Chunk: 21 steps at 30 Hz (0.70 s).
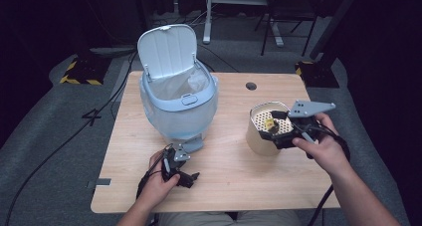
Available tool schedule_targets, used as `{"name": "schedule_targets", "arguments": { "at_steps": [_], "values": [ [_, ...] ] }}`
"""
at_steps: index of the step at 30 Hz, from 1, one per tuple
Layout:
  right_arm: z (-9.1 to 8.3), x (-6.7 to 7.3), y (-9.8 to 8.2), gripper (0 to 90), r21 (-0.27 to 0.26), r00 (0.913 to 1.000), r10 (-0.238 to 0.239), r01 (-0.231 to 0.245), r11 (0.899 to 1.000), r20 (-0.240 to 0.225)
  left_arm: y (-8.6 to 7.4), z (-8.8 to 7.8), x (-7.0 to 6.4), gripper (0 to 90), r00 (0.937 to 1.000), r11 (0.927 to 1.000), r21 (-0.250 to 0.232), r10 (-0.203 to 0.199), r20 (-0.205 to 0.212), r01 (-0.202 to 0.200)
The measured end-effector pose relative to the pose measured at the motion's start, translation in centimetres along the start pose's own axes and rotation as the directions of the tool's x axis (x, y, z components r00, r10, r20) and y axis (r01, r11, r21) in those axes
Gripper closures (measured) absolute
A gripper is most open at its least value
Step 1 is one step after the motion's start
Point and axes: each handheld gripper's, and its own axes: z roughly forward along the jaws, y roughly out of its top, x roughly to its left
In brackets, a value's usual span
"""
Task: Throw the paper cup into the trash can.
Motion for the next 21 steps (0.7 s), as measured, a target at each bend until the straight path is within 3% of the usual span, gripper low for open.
{"name": "schedule_targets", "arguments": {
  "at_steps": [9,12,13,18,19,21],
  "values": [
    [-3.1,-0.1,-5.4,21.8,-0.002,0.9973,-0.002,0.002,1.000,0.073,-0.1,-0.2,-0.1,0.3,0.9999,1.0000,0.006,-0.008,-0.008,0.008],
    [-3.6,-0.1,-6.7,21.8,-0.003,0.9970,0.014,-0.013,1.000,0.076,-0.2,-0.2,-0.2,0.3,0.9999,0.9999,0.004,-0.010,-0.009,0.010],
    [-3.9,-0.2,-8.0,21.8,-0.018,0.9964,0.039,-0.038,0.999,0.076,-0.2,-0.2,-0.2,0.2,0.9998,0.9999,0.003,-0.014,-0.012,0.014],
    [-3.6,-0.5,-10.4,21.8,-0.037,0.9940,0.077,-0.075,0.997,0.078,-0.2,-0.2,-0.4,0.2,0.9992,0.9995,0.004,-0.032,-0.023,0.032],
    [-2.9,-0.8,-11.6,22.1,-0.052,0.9921,0.089,-0.085,0.995,0.088,-0.3,-0.3,-0.4,0.3,0.9990,0.9994,0.004,-0.034,-0.030,0.034],
    [-2.2,-1.1,-12.5,22.1,-0.023,0.9931,0.093,-0.091,0.996,0.072,-0.3,-0.3,-0.5,0.4,0.9988,0.9994,0.002,-0.035,-0.033,0.035]
  ]
}}
